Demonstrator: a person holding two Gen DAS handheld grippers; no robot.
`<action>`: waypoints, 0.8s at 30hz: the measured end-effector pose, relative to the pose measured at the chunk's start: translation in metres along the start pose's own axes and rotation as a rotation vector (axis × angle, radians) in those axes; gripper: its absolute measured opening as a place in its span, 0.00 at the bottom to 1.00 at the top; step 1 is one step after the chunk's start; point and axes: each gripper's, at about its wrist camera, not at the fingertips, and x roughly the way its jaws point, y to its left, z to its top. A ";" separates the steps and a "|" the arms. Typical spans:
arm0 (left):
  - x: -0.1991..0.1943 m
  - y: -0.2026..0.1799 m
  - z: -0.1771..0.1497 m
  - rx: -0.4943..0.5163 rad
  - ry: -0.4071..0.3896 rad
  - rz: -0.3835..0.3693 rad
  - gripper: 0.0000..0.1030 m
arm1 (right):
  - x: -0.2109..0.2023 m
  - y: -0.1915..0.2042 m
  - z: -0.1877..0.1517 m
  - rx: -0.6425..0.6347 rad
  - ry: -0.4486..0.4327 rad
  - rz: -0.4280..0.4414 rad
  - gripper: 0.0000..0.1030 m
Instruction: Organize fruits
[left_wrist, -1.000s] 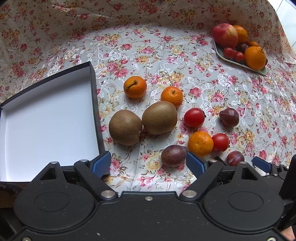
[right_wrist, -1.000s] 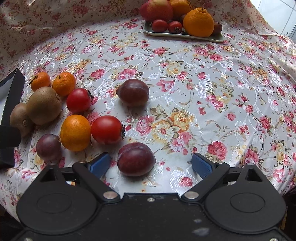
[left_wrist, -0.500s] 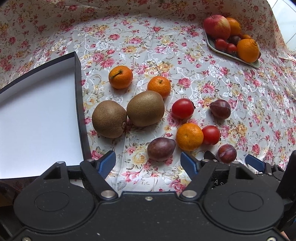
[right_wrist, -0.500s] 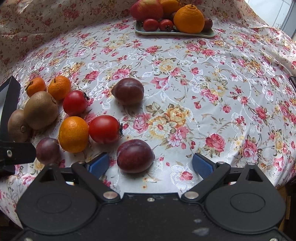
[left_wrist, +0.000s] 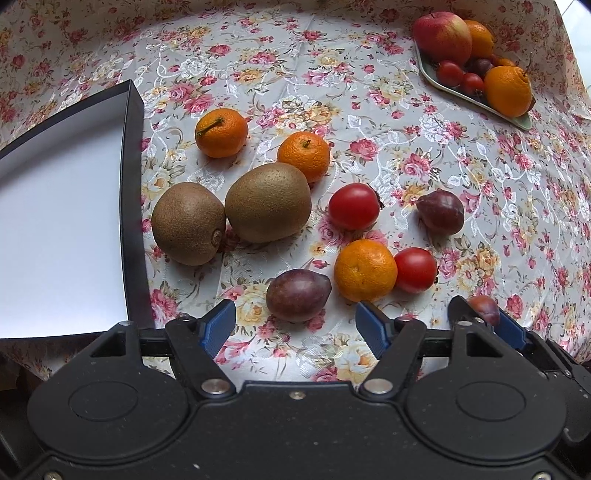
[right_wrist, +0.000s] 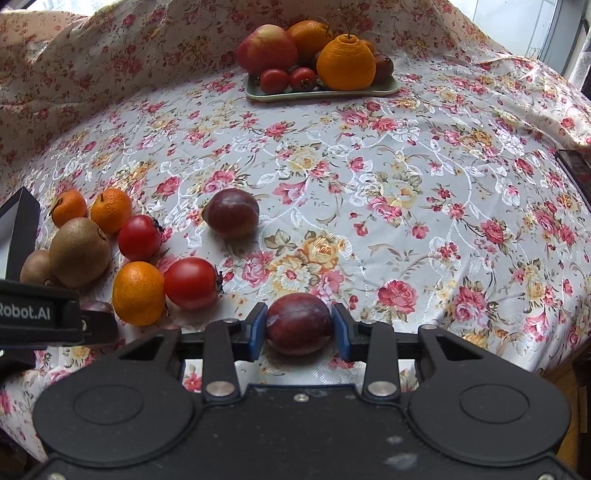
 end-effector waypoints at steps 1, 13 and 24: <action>0.002 0.000 0.001 -0.012 0.002 0.003 0.68 | 0.000 -0.003 0.001 0.012 -0.006 -0.006 0.36; 0.003 0.005 0.003 -0.089 -0.038 -0.038 0.42 | -0.010 -0.024 0.011 0.124 -0.060 0.007 0.37; -0.011 0.024 0.009 -0.139 -0.114 -0.045 0.33 | -0.021 -0.012 0.017 0.123 -0.104 0.046 0.37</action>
